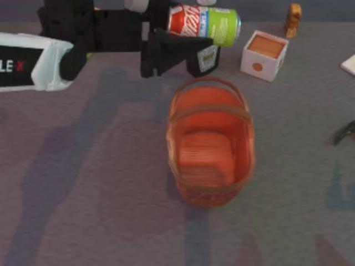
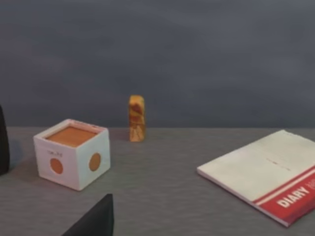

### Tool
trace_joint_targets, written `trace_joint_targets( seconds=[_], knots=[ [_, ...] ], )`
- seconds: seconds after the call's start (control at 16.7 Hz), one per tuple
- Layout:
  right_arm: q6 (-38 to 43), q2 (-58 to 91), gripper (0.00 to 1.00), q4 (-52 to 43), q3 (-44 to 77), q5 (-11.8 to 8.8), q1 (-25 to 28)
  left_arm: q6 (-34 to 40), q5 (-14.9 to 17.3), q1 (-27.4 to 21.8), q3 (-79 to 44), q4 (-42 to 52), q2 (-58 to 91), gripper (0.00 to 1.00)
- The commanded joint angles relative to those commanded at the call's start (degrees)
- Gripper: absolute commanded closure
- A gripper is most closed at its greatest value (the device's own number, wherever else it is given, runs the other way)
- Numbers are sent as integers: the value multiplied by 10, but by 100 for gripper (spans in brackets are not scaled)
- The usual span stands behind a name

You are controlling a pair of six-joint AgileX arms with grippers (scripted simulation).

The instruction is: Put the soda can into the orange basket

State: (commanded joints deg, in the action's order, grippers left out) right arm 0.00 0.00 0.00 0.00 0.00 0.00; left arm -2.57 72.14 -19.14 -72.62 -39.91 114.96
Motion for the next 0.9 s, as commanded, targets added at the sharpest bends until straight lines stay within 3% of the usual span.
trace_joint_targets(
  seconds=[0.3, 0.72, 0.9],
  knots=[
    [0, 0, 0, 0, 0, 0, 0, -1, 0, 3, 0, -8, 11, 100],
    [0, 0, 0, 0, 0, 0, 0, 2, 2, 13, 46, -172, 120, 100],
    [0, 0, 0, 0, 0, 0, 0, 2, 1, 15, 56, -197, 139, 100]
  ],
)
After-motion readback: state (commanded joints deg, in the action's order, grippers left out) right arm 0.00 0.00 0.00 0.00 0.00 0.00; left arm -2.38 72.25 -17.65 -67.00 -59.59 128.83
